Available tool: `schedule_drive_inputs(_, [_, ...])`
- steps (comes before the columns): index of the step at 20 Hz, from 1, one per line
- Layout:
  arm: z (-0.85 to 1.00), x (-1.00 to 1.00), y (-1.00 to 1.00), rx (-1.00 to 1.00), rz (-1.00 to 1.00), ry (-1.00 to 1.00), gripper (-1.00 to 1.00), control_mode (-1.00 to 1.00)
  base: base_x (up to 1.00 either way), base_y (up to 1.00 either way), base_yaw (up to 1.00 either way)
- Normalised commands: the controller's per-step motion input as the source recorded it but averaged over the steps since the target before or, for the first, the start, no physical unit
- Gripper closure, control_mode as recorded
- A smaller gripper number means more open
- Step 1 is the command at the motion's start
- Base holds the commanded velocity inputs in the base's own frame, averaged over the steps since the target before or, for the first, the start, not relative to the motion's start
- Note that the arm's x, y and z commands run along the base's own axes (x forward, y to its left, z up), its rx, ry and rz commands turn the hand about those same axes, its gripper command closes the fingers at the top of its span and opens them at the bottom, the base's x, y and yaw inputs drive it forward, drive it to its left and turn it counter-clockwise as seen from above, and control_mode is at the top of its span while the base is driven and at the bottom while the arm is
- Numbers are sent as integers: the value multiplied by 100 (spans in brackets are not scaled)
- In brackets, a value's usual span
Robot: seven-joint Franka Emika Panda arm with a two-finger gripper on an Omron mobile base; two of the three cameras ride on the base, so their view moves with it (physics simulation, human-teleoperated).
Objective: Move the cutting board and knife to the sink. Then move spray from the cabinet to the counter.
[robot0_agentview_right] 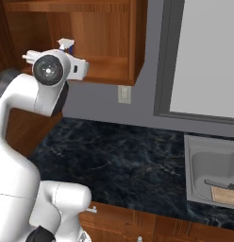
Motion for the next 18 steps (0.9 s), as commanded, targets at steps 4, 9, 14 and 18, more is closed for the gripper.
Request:
schedule_drive_inputs(4, [-23, -30, -4, 6, 7, 0, 100, -100, 0, 0, 0])
schedule_drive_inputs(9, [-28, -26, 0, 12, 5, 0, 100, -100, 0, 0, 0])
schedule_drive_inputs(14, [-33, -20, -1, 3, 5, 0, 100, -100, 0, 0, 0])
schedule_drive_inputs(18, [-29, -15, -10, 0, 5, -2, 100, -100, 0, 0, 0])
